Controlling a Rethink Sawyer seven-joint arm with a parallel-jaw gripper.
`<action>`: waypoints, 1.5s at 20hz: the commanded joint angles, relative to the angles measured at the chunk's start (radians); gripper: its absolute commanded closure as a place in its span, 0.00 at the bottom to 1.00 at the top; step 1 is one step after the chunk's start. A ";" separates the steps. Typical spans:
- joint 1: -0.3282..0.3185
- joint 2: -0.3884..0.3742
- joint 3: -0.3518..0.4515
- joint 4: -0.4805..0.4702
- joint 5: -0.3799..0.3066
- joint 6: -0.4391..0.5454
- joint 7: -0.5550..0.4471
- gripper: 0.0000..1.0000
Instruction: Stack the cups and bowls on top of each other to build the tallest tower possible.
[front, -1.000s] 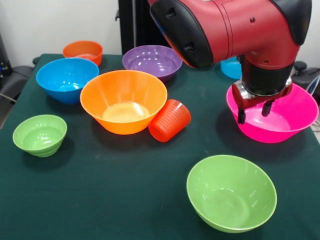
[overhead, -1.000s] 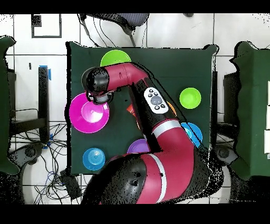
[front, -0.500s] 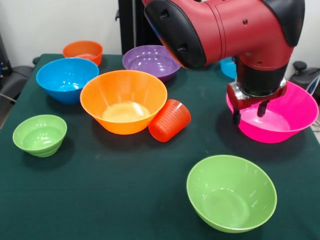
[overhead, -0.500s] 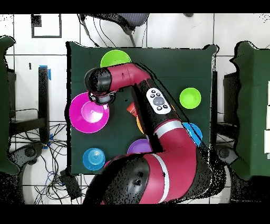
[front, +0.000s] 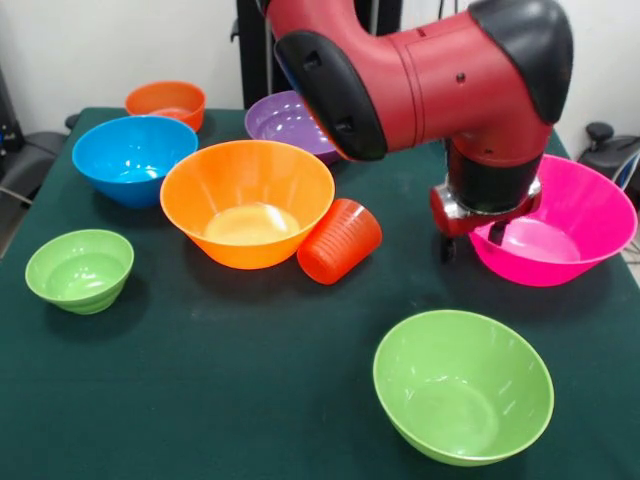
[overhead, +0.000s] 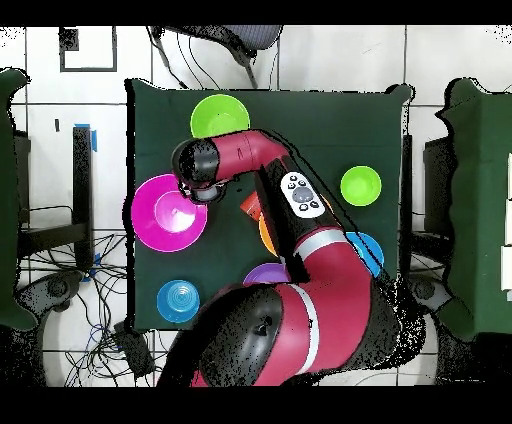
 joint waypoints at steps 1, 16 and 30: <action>0.033 0.105 -0.082 0.024 -0.099 -0.123 0.009 0.00; 0.050 0.126 -0.102 0.083 -0.014 -0.114 0.027 0.00; 0.026 -0.017 -0.037 0.069 0.119 0.010 -0.043 1.00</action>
